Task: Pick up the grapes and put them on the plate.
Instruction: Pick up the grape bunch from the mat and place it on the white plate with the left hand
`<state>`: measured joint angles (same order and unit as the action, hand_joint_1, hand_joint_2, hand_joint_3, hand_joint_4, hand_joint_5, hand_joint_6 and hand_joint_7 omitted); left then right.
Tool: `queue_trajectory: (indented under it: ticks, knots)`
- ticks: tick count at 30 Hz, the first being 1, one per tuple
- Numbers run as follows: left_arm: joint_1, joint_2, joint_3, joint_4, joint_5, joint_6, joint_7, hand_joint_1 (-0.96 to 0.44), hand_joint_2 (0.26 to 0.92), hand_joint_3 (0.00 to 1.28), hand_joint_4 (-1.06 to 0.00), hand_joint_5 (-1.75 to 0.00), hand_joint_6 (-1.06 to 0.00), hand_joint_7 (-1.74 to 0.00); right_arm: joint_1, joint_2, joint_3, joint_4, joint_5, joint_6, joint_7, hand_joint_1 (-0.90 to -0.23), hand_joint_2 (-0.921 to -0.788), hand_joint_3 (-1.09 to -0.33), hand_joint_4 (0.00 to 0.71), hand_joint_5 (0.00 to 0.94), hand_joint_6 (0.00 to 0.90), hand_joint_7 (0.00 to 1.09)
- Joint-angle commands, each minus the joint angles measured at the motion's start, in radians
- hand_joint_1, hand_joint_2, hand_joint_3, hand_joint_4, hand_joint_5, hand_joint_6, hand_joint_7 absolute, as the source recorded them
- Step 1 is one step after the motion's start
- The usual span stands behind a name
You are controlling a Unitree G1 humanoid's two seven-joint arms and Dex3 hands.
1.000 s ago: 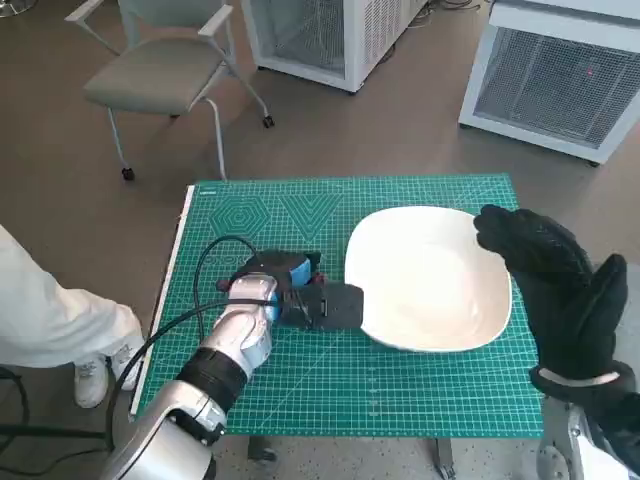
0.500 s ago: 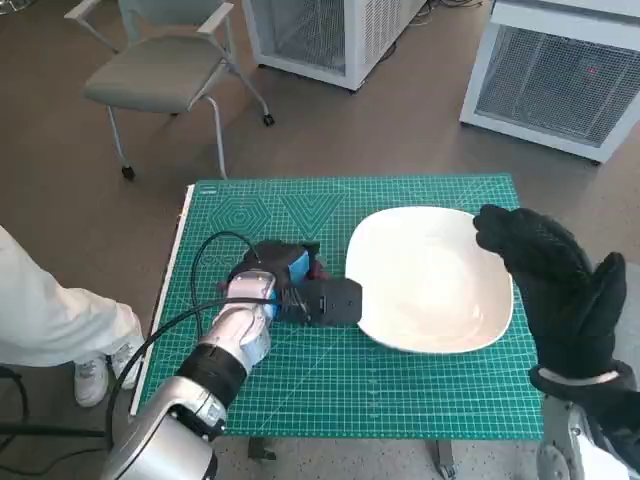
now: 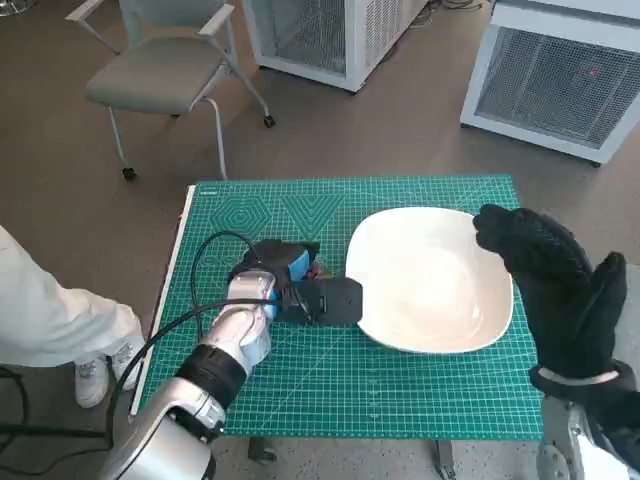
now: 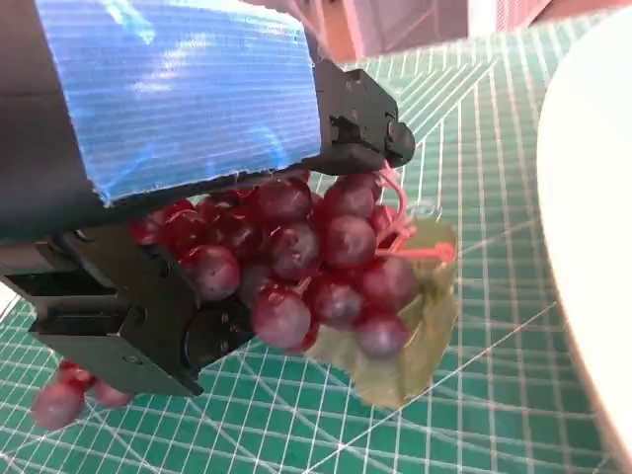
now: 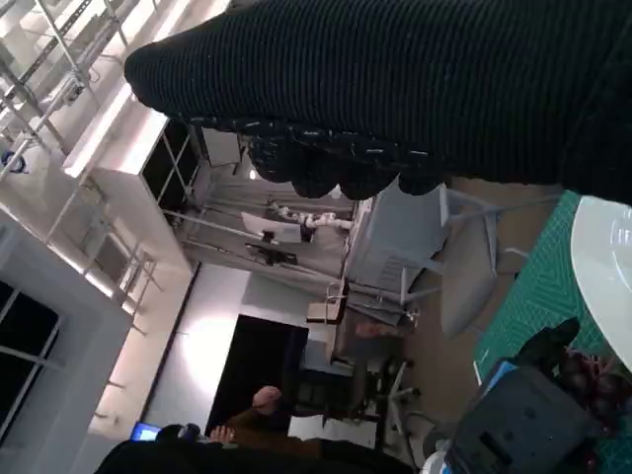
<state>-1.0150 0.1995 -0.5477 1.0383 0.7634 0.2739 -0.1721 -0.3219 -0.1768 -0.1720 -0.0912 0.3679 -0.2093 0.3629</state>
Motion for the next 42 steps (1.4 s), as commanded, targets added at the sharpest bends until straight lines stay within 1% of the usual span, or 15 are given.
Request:
queue_trajectory:
  ticks: [1, 9, 16, 21, 26, 27, 28, 30, 31, 33, 35, 37, 38, 39, 42]
  knots:
    - [0.004, 0.015, 0.010, -0.023, -0.018, -0.005, 0.001, 0.39, 0.617, 0.90, -0.40, -1.72, -0.32, -0.04, 0.006, -0.002, 0.002, 0.017, -0.003, 0.008, 0.002, -0.495, -0.921, -0.577, 0.366, 0.601, 0.170, 0.94]
    - [-0.001, 0.017, 0.016, -0.026, -0.035, -0.002, 0.000, 0.39, 0.611, 0.91, -0.40, -1.73, -0.36, -0.05, 0.005, -0.004, 0.001, 0.022, -0.001, 0.005, 0.005, -0.495, -0.921, -0.577, 0.367, 0.601, 0.171, 0.94]
    - [-0.005, 0.026, 0.011, -0.055, -0.032, 0.004, -0.014, 0.39, 0.603, 0.93, -0.40, -1.73, -0.35, -0.04, 0.004, -0.006, 0.000, 0.023, 0.000, 0.004, 0.006, -0.495, -0.921, -0.577, 0.367, 0.600, 0.171, 0.94]
    - [0.004, 0.053, 0.011, -0.126, -0.029, 0.006, -0.043, 0.39, 0.599, 0.94, -0.40, -1.74, -0.47, -0.09, 0.001, -0.006, -0.001, 0.025, 0.000, 0.003, 0.007, -0.495, -0.921, -0.577, 0.367, 0.600, 0.171, 0.94]
    - [0.024, 0.092, 0.024, -0.262, -0.026, 0.028, -0.084, 0.39, 0.599, 0.92, -0.41, -1.72, -0.63, -0.16, 0.000, -0.007, -0.001, 0.026, -0.001, 0.001, 0.007, -0.495, -0.921, -0.577, 0.367, 0.600, 0.171, 0.94]
    - [0.029, 0.101, 0.029, -0.295, -0.028, 0.034, -0.093, 0.37, 0.607, 0.90, -0.42, -1.70, -0.64, -0.23, -0.001, -0.008, -0.002, 0.026, -0.001, 0.000, 0.007, -0.495, -0.921, -0.576, 0.368, 0.600, 0.172, 0.94]
    - [0.035, 0.110, 0.034, -0.325, -0.029, 0.038, -0.102, 0.31, 0.631, 0.83, -0.44, -1.65, -0.63, -0.41, -0.001, -0.008, -0.002, 0.026, -0.001, -0.001, 0.008, -0.496, -0.921, -0.576, 0.368, 0.600, 0.172, 0.94]
    - [0.046, 0.127, 0.045, -0.390, -0.031, 0.047, -0.120, 0.16, 0.692, 0.67, -0.46, -1.53, -0.57, -0.89, -0.002, -0.009, -0.003, 0.027, -0.001, -0.002, 0.008, -0.496, -0.921, -0.575, 0.369, 0.599, 0.173, 0.94]
    - [0.051, 0.136, 0.051, -0.421, -0.030, 0.052, -0.128, 0.10, 0.714, 0.61, -0.48, -1.49, -0.54, -1.08, -0.003, -0.010, -0.003, 0.028, -0.002, -0.002, 0.008, -0.496, -0.921, -0.575, 0.369, 0.599, 0.173, 0.94]
    - [0.061, 0.159, 0.066, -0.503, -0.027, 0.062, -0.148, 0.05, 0.711, 0.59, -0.49, -1.45, -0.53, -1.23, -0.005, -0.011, -0.004, 0.029, -0.002, -0.003, 0.008, -0.496, -0.921, -0.574, 0.370, 0.598, 0.173, 0.94]
    - [0.070, 0.182, 0.082, -0.587, -0.022, 0.073, -0.168, 0.03, 0.698, 0.59, -0.52, -1.46, -0.55, -1.24, -0.008, -0.012, -0.005, 0.029, -0.003, -0.004, 0.008, -0.496, -0.921, -0.573, 0.370, 0.598, 0.173, 0.93]
    - [0.077, 0.201, 0.096, -0.657, -0.017, 0.085, -0.185, 0.02, 0.700, 0.56, -0.54, -1.50, -0.59, -1.15, -0.010, -0.012, -0.006, 0.030, -0.003, -0.005, 0.007, -0.497, -0.921, -0.572, 0.371, 0.596, 0.174, 0.93]
    - [0.081, 0.208, 0.104, -0.689, -0.015, 0.091, -0.192, 0.01, 0.707, 0.53, -0.57, -1.48, -0.61, -1.12, -0.010, -0.012, -0.006, 0.031, -0.004, -0.005, 0.006, -0.497, -0.921, -0.572, 0.372, 0.596, 0.175, 0.93]
    - [0.085, 0.216, 0.114, -0.725, -0.014, 0.099, -0.199, 0.01, 0.715, 0.50, -0.60, -1.45, -0.62, -1.09, -0.011, -0.011, -0.005, 0.032, -0.004, -0.006, 0.005, -0.497, -0.921, -0.571, 0.373, 0.595, 0.175, 0.93]
    - [0.094, 0.234, 0.142, -0.819, -0.010, 0.120, -0.216, 0.00, 0.760, 0.34, -0.73, -1.26, -0.65, -1.07, -0.012, -0.009, -0.003, 0.033, -0.007, -0.009, 0.002, -0.497, -0.921, -0.570, 0.379, 0.594, 0.177, 0.93]
